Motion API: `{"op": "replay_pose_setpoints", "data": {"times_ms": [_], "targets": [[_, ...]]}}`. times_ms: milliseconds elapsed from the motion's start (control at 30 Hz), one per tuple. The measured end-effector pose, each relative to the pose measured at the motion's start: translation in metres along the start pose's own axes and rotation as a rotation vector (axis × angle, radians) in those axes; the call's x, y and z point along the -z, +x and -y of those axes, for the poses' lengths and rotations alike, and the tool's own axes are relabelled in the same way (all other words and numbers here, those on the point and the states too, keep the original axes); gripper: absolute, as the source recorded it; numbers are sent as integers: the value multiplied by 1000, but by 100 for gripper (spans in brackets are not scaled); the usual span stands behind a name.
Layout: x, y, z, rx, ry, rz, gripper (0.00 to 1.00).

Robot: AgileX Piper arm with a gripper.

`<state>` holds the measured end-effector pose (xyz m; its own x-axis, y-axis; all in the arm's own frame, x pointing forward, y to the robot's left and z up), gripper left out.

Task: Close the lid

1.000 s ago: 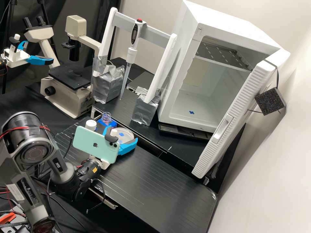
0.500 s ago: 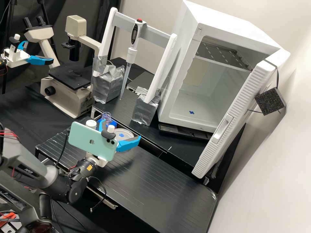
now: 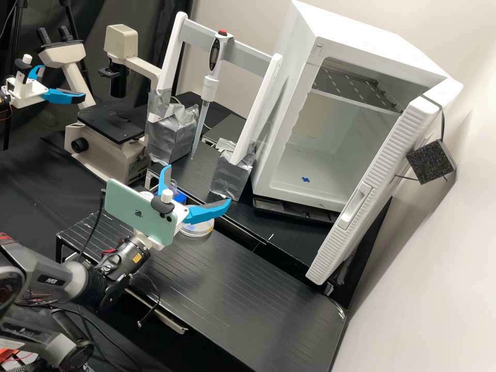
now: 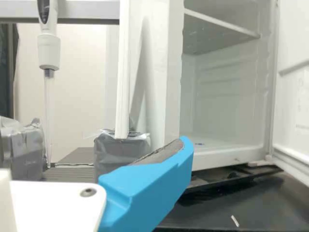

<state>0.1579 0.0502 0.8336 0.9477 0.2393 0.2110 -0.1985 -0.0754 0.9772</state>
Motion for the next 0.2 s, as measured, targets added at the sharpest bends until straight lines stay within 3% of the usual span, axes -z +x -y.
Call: {"op": "replay_pose_setpoints", "data": {"times_ms": [200], "targets": [[1,1,7,31,32,6,100]]}}
